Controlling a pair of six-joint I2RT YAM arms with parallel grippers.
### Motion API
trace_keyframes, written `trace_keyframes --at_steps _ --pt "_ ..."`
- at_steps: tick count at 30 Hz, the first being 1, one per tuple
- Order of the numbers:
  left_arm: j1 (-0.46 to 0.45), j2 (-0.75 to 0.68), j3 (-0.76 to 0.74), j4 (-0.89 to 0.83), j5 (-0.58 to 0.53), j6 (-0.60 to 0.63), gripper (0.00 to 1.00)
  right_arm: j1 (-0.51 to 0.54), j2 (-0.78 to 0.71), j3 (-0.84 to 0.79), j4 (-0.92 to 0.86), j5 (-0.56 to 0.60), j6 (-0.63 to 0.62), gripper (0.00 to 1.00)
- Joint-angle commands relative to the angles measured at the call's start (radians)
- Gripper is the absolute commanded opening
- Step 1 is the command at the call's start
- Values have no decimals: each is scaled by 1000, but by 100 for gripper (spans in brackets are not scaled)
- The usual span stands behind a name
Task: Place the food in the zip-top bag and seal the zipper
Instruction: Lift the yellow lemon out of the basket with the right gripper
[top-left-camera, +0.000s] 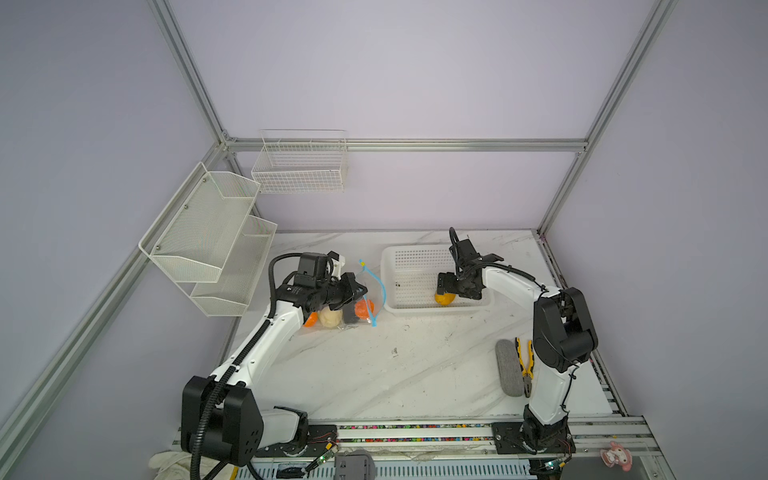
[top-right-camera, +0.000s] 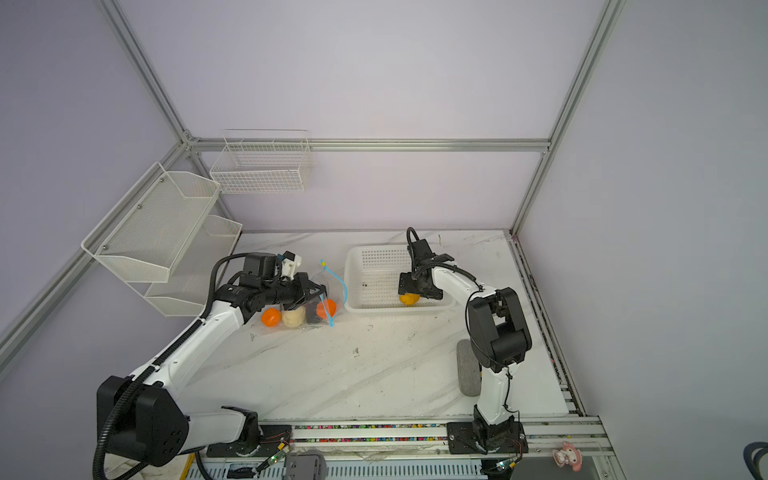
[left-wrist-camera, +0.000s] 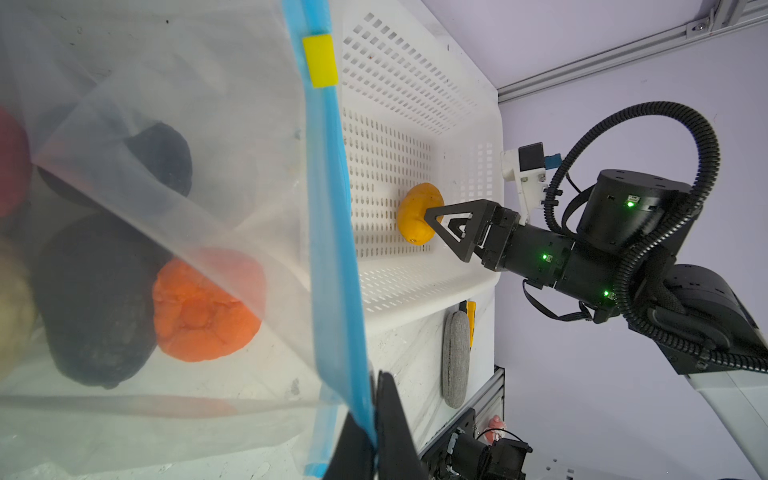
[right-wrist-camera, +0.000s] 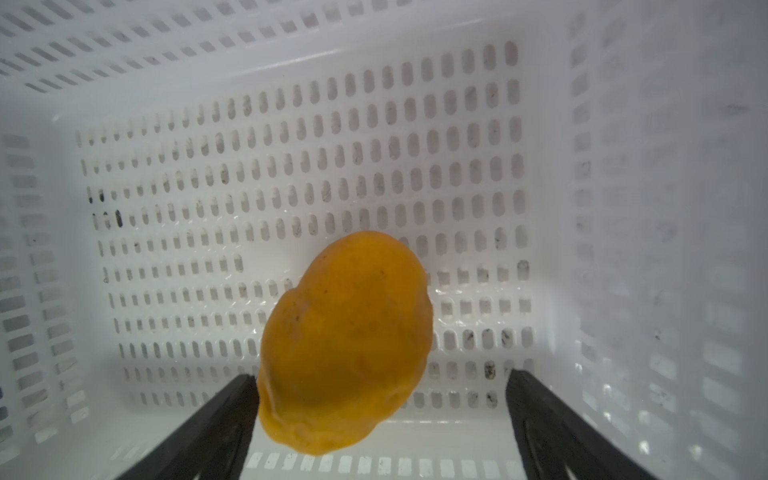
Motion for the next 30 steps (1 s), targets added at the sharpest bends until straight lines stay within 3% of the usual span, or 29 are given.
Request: trace_keyframes --at_steps 1,11,30 --pt "9 -30 -30 35 22 3 0 -4 11 -12 5 -53 -11 93" --pt "10 -39 -34 35 19 3 0 -20 33 8 36 -82 -15 76" --pt "10 -37 -34 36 17 2 0 -23 60 24 56 -93 -14 78"
